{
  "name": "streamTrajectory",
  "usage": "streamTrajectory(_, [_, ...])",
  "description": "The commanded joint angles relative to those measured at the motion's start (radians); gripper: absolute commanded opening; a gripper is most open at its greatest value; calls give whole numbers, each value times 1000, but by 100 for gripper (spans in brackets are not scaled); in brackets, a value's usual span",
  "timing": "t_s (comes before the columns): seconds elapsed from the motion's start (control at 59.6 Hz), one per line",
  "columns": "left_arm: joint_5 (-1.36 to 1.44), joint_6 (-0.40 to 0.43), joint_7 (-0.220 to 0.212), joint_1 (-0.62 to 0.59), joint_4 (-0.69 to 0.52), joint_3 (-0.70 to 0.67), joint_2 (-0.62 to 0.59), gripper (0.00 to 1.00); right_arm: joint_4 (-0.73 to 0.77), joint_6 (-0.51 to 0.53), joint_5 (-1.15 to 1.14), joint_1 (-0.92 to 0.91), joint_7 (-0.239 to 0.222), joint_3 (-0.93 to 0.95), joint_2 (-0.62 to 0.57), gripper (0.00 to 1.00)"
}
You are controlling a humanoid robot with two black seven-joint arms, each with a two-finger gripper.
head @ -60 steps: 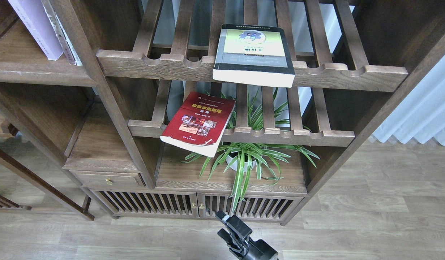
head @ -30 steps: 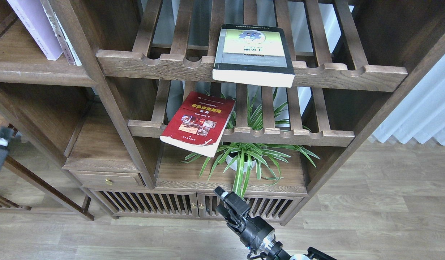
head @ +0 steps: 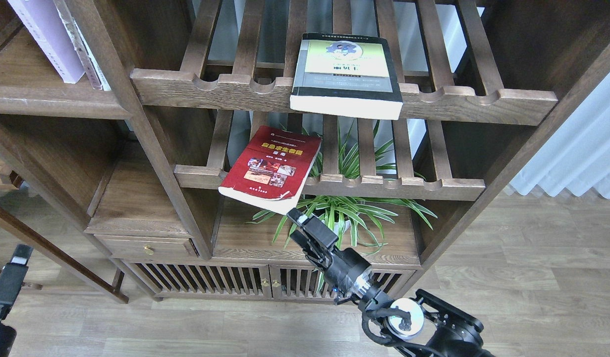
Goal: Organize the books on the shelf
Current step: 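Reach the right gripper to the red book and grasp it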
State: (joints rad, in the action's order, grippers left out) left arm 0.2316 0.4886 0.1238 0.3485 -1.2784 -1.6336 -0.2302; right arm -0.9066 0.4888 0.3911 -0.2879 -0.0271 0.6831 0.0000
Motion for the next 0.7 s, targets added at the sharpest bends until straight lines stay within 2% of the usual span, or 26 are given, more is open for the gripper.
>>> streamTrajectory(0.0, [0,0,0,7,1,-2,0,99,14,0,0,-33,-1,-1,0,99])
streamTrajectory(0.487, [-2,0,0,12,4,-25,-1,99,49,0,-3,-115,-8,-16,0,99])
streamTrajectory(0.688, [-2,0,0,12,4,-31,-5,99,57,0,-12,-116,-13,-30,0,96])
